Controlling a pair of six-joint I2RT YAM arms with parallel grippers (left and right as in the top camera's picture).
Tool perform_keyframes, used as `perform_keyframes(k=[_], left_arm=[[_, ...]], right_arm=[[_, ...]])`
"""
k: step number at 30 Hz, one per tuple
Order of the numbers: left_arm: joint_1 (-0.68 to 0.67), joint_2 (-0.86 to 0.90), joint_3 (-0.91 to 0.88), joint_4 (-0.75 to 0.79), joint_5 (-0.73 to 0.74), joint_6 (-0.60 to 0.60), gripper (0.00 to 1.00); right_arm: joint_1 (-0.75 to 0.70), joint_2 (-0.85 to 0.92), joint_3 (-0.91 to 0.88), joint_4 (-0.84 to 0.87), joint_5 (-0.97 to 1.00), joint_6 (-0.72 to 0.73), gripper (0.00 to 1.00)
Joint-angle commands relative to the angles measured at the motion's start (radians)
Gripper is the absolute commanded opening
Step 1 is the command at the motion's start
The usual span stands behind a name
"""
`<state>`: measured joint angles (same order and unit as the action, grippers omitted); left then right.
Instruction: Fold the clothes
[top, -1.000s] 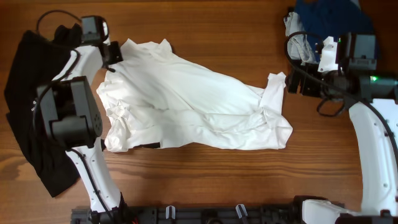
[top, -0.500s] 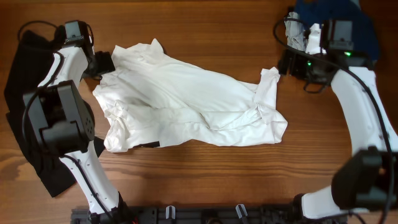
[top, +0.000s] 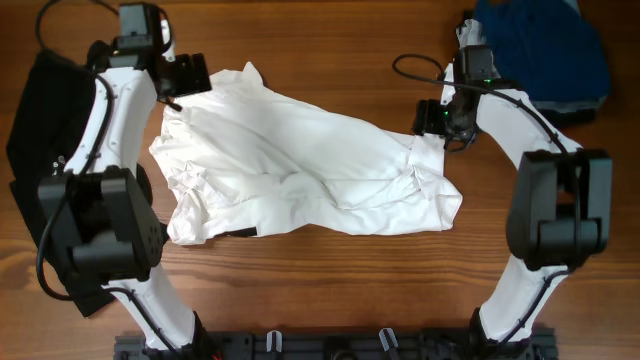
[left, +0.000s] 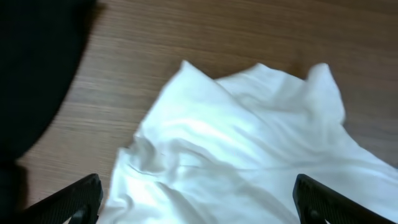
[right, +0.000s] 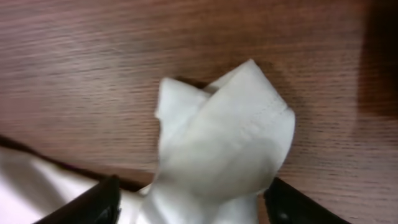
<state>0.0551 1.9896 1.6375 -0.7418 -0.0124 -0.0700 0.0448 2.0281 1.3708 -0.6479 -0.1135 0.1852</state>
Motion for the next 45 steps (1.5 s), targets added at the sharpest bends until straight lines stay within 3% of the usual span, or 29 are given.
perform_keyframes(k=[1,6,7,11,21,26,37,45], left_arm=[[-0.037,-0.007,0.006,-0.024,0.031,-0.018,0.98],[-0.067,-0.007,0.005,-0.026,0.031,-0.017,0.98],[-0.071,-0.007,0.005,-0.027,0.031,-0.017,0.98],[-0.082,-0.007,0.005,-0.027,0.031,-0.017,0.96],[-0.082,-0.007,0.005,-0.026,0.031,-0.017,0.95],[-0.081,-0.007,0.005,-0.026,0.030,-0.016,0.95],[-0.078,-0.007,0.005,-0.026,0.030,-0.016,0.95],[-0.079,-0.004,0.005,-0.016,0.031,-0.017,0.94]], right_arm=[[-0.002,0.014,0.015,0.020,0.048,0.029,0.48],[-0.002,0.014,0.015,0.042,0.097,0.058,0.06],[-0.002,0.014,0.016,0.050,0.100,0.058,0.04],[-0.003,0.008,0.079,0.040,0.122,0.044,0.04],[-0.009,-0.019,0.397,-0.234,0.137,-0.005,0.04],[-0.024,-0.020,0.402,-0.244,0.195,-0.029,0.04],[-0.028,-0.089,0.437,-0.178,0.073,-0.186,0.04],[-0.010,-0.089,0.436,-0.171,0.061,-0.182,0.04]])
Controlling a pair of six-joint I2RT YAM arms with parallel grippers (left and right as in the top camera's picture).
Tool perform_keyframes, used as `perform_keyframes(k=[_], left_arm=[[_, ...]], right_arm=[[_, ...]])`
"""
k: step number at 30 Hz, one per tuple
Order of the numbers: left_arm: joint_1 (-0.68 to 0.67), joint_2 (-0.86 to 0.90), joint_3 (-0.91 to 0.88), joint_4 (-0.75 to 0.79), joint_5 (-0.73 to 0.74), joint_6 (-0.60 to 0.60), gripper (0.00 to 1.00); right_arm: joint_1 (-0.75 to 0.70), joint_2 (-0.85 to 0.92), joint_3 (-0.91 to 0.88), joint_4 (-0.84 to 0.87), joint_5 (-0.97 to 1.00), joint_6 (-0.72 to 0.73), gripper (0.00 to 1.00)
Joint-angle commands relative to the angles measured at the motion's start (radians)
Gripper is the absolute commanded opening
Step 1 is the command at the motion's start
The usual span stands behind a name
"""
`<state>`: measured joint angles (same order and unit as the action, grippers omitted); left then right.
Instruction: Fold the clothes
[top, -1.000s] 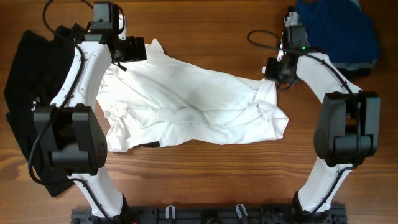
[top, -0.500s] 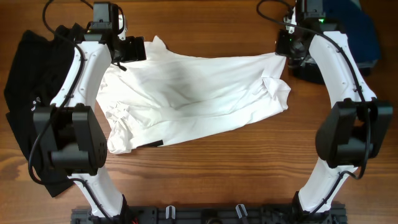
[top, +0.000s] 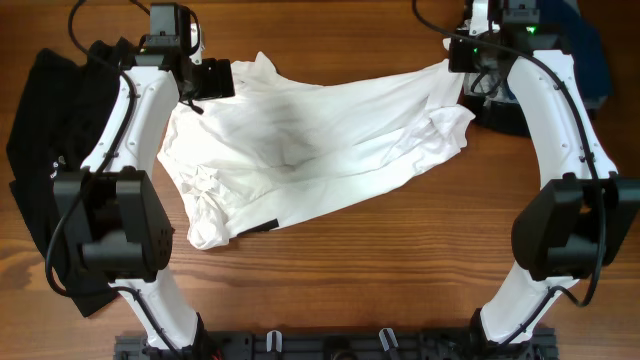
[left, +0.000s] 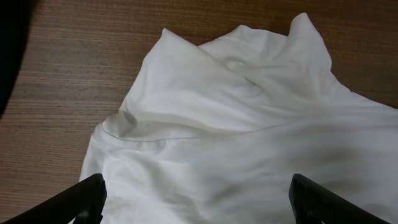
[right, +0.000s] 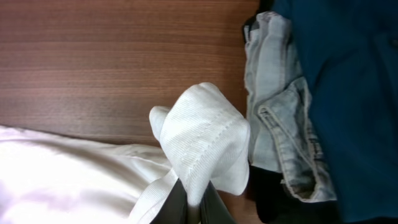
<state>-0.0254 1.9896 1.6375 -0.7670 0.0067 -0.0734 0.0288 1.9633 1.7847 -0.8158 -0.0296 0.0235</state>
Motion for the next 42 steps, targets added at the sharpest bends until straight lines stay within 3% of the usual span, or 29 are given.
perform_keyframes(k=[1,14,24,30,34,40,42], left_arm=[[0.000,0.003,0.005,0.031,0.018,-0.013,0.94],[-0.014,0.264,0.005,0.542,0.028,0.048,0.96],[-0.028,0.364,0.005,0.638,0.007,0.071,0.95],[-0.064,0.364,0.005,0.572,0.006,0.153,0.70],[-0.106,0.374,0.005,0.527,-0.119,0.227,0.56],[-0.116,0.369,0.006,0.576,-0.315,0.160,0.07],[-0.109,0.349,0.016,0.566,-0.343,0.116,0.04]], right_arm=[[0.006,-0.023,0.022,-0.005,-0.023,-0.020,0.04],[0.006,-0.023,0.019,-0.026,-0.013,-0.020,0.04],[0.006,-0.023,0.019,-0.027,0.007,-0.020,0.04],[0.006,-0.023,0.019,-0.024,0.007,-0.020,0.04],[0.006,-0.023,0.019,-0.025,0.007,-0.019,0.04],[0.006,-0.023,0.019,-0.021,0.007,-0.019,0.04],[0.006,-0.023,0.019,-0.014,0.007,-0.019,0.04]])
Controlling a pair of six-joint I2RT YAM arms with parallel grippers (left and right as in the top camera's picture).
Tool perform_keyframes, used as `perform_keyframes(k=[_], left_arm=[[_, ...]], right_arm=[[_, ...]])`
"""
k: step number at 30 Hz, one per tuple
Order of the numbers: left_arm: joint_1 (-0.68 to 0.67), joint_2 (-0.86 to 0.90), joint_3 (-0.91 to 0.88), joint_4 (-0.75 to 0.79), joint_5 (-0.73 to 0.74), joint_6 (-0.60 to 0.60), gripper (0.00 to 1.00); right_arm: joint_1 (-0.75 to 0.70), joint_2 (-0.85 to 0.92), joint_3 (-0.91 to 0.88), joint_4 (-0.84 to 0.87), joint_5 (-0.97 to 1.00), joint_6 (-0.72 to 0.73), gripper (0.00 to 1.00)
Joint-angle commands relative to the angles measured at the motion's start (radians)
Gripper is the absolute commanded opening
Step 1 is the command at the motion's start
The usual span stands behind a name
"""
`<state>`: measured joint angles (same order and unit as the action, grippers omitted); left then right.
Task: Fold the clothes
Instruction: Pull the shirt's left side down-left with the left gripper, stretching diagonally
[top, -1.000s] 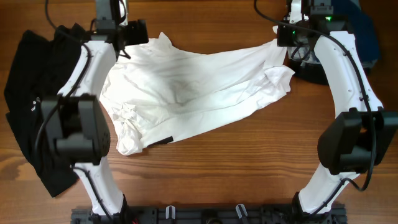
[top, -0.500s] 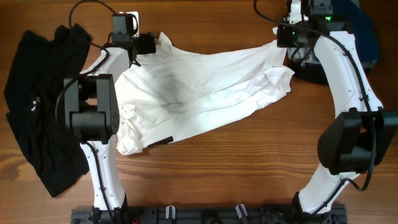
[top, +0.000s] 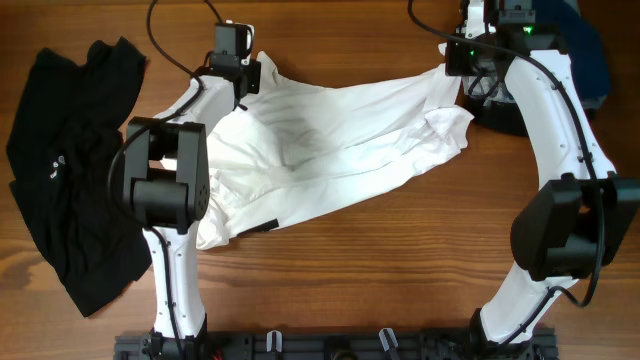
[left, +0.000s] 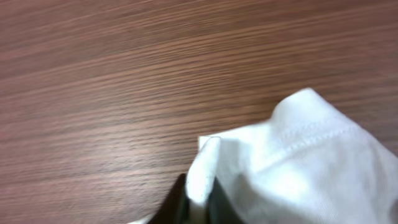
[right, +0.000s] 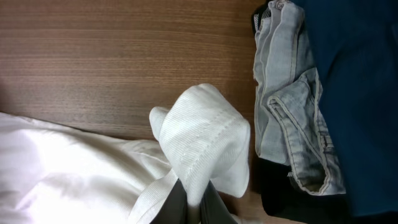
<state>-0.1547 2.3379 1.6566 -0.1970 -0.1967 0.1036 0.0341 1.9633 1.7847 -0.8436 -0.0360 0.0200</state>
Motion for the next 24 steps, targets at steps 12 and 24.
perform_keyframes(k=[12,24], left_arm=[[0.062,-0.285,0.014,-0.215,-0.134,-0.304,0.04],[0.061,-0.379,0.013,-0.739,-0.027,-0.408,0.04]], right_arm=[[0.001,-0.023,0.019,0.027,0.013,-0.007,0.04],[-0.003,-0.023,0.009,-0.057,0.009,0.032,0.04]])
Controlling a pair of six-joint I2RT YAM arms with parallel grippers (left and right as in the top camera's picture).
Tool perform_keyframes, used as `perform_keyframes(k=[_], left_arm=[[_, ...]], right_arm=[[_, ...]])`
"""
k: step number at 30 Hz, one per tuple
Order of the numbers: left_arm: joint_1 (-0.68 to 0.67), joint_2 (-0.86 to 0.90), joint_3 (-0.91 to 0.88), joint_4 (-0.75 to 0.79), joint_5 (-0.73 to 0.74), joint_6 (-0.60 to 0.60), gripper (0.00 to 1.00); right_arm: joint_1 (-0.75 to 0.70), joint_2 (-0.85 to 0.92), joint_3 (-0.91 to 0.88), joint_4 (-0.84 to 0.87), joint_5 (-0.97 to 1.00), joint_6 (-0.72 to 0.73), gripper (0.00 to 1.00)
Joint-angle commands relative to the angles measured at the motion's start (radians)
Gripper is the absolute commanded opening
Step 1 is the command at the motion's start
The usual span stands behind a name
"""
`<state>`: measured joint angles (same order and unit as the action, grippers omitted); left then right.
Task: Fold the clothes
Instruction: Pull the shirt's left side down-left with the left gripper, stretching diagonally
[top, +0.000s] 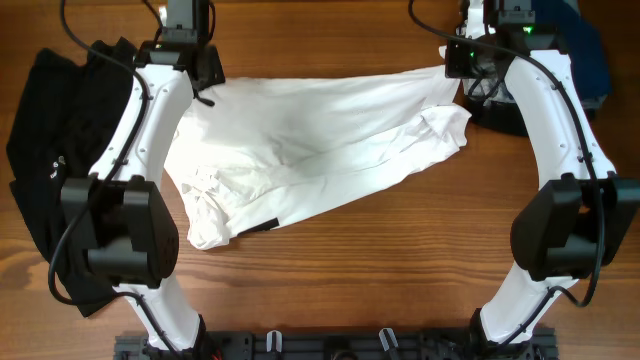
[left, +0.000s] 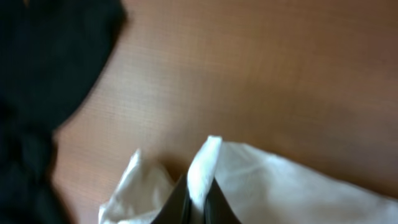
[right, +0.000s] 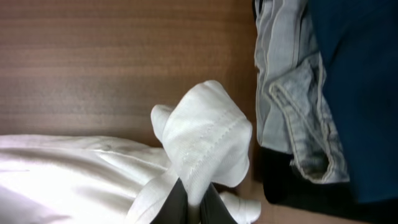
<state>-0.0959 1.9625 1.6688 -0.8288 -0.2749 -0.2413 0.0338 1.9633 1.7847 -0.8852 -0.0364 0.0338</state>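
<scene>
A white shirt (top: 320, 135) is stretched across the far half of the wooden table, its near left part bunched and wrinkled. My left gripper (top: 203, 88) is shut on the shirt's far left corner (left: 202, 168), its dark fingers pinching a fold. At the far right my right gripper (top: 455, 68) is shut on the opposite corner (right: 208, 146), a ribbed hem puffed up above the jaws. The top edge between both grippers runs taut.
A black garment (top: 45, 160) lies crumpled along the left table edge, seen too as a dark mass (left: 43, 81) in the left wrist view. Blue clothing and pale denim (top: 560, 50) are piled at the far right corner, close beside the right gripper (right: 298, 93).
My left gripper has moved left and slightly farther back with its shirt corner, from about mid-left to near the black garment. The shirt's top edge is now stretched wider. The right gripper kept its place.
At first both grippers stood open at the shirt's ends as it lay crumpled. Then the right was shut on its corner, lifted to the far right by the denim, the left still open. Later the left was shut on a corner, now pulled leftwards.
</scene>
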Motion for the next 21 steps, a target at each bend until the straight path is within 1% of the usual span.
perform_keyframes(k=[1,2,3,9,13,17,18,19,20,21], left_arm=[[0.003,-0.003,0.000,-0.156,0.054,-0.078,0.04],[0.003,-0.003,-0.002,-0.190,0.055,-0.082,0.04],[0.003,-0.003,-0.008,-0.266,0.069,-0.082,0.04],[0.003,-0.003,-0.054,-0.412,0.095,-0.082,0.04],[0.003,-0.003,-0.131,-0.402,0.096,-0.083,0.04],[0.003,-0.003,-0.225,-0.338,0.104,-0.108,0.04],[0.003,-0.003,-0.246,-0.319,0.113,-0.108,0.04],[0.003,-0.003,-0.262,-0.306,0.127,-0.108,0.05],[0.003,-0.003,-0.276,-0.295,0.142,-0.108,0.09],[0.003,-0.003,-0.291,-0.284,0.156,-0.108,0.17]], right_arm=[[-0.002,-0.023,0.002,-0.023,0.010,0.019,0.04],[-0.003,-0.023,-0.005,-0.030,0.010,0.018,0.04],[-0.003,-0.023,-0.024,-0.044,0.010,0.019,0.04],[-0.023,-0.023,-0.067,-0.126,-0.068,0.018,0.04],[-0.040,-0.023,-0.086,-0.171,-0.084,0.006,0.04],[-0.051,-0.022,-0.092,-0.200,-0.092,-0.026,0.05],[-0.053,-0.022,-0.092,-0.207,-0.092,-0.033,0.09],[-0.056,-0.022,-0.092,-0.215,-0.091,-0.035,0.17],[-0.058,-0.022,-0.092,-0.224,-0.092,-0.035,0.28],[-0.060,-0.022,-0.092,-0.237,-0.092,-0.041,0.35]])
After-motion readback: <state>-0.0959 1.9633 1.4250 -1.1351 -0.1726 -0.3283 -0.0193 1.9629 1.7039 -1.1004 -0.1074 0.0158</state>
